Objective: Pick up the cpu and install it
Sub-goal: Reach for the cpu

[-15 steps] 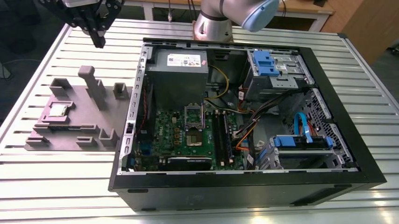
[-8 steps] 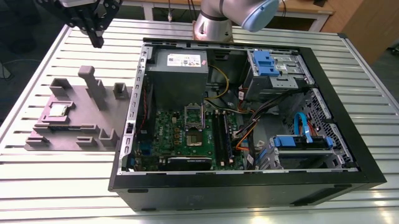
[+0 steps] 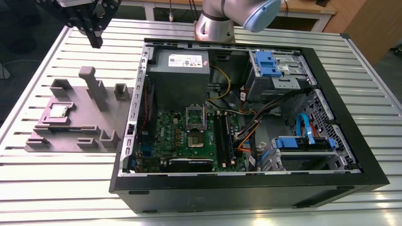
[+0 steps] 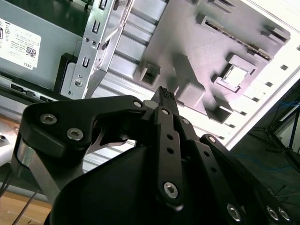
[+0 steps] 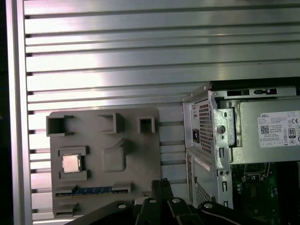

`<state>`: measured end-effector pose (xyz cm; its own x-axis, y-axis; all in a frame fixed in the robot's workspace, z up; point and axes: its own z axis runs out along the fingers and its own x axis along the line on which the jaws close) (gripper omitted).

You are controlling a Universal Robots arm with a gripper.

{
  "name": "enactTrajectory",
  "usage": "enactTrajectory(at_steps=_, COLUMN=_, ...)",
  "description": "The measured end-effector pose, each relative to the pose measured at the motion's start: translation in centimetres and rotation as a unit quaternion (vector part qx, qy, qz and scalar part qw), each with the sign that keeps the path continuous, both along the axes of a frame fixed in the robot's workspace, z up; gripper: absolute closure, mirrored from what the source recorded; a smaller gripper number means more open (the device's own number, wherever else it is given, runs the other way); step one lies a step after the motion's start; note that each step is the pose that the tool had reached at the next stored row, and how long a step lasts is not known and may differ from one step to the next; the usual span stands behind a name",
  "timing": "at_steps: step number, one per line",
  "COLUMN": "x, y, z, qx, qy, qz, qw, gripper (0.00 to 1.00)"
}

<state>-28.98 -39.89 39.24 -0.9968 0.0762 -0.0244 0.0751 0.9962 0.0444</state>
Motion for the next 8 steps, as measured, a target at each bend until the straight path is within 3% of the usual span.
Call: enactTrajectory(at_steps=8, x=-0.38, y=0.0, z=0.0, qx=0.0, qy=0.0, qz=0.0, qw=1.0, gripper=0.89)
